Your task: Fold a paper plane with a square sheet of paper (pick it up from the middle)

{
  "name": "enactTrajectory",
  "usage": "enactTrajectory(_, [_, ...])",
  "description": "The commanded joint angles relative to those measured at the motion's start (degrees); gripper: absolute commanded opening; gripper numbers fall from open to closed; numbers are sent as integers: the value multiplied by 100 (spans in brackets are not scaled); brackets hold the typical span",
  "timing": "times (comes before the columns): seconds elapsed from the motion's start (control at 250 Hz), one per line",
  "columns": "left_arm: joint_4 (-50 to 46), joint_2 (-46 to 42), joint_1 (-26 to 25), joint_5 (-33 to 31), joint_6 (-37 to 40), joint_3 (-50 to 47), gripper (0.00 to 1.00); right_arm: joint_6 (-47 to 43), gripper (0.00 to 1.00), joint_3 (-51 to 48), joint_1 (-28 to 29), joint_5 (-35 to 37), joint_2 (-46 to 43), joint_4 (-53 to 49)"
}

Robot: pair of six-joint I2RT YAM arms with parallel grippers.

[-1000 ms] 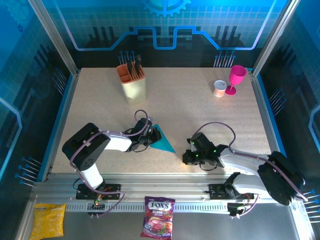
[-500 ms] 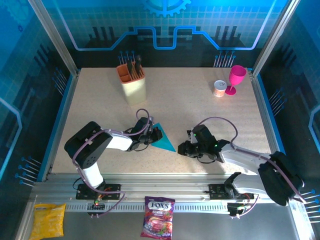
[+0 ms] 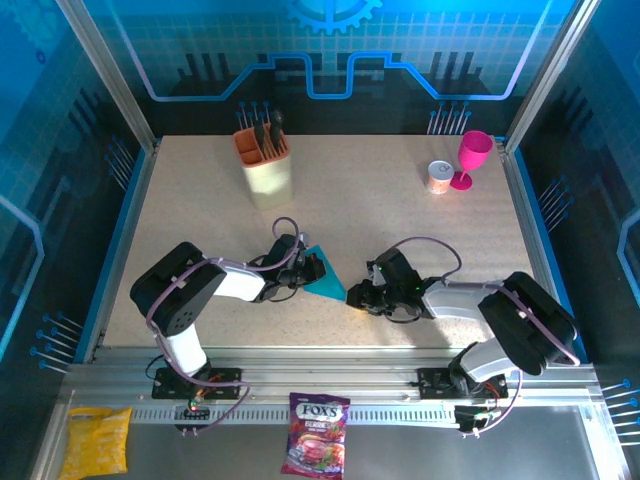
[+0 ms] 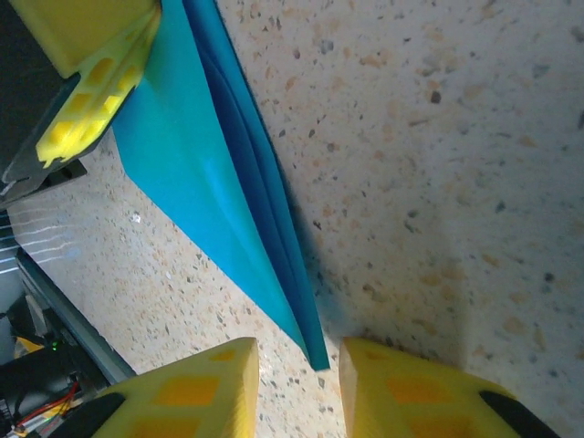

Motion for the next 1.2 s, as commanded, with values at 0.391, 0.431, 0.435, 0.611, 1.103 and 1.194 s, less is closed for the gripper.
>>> enactTrajectory(0.391, [-663, 246, 50, -48, 171, -292, 0, 362, 25, 211, -144, -355, 549, 992])
enactTrajectory(0.431, [-668, 243, 56, -49, 175, -292, 0, 384, 25, 193, -162, -376, 579, 1052])
enactTrajectory(0.435, [-668, 240, 55, -47, 175, -295, 0, 383, 25, 198, -166, -379, 584, 1061])
enactTrajectory(0.611, [-700, 176, 55, -38, 178, -294, 0, 419, 20, 84, -245, -453, 563, 1196])
enactTrajectory(1.103, [-1125, -1601, 1278, 465, 116, -47, 33, -701, 0, 620, -913, -175, -1252, -1454])
enactTrajectory(1.194, [-1522, -2200, 1503, 466, 249, 40, 38, -1480, 0, 1403, -994, 477, -1784, -3117])
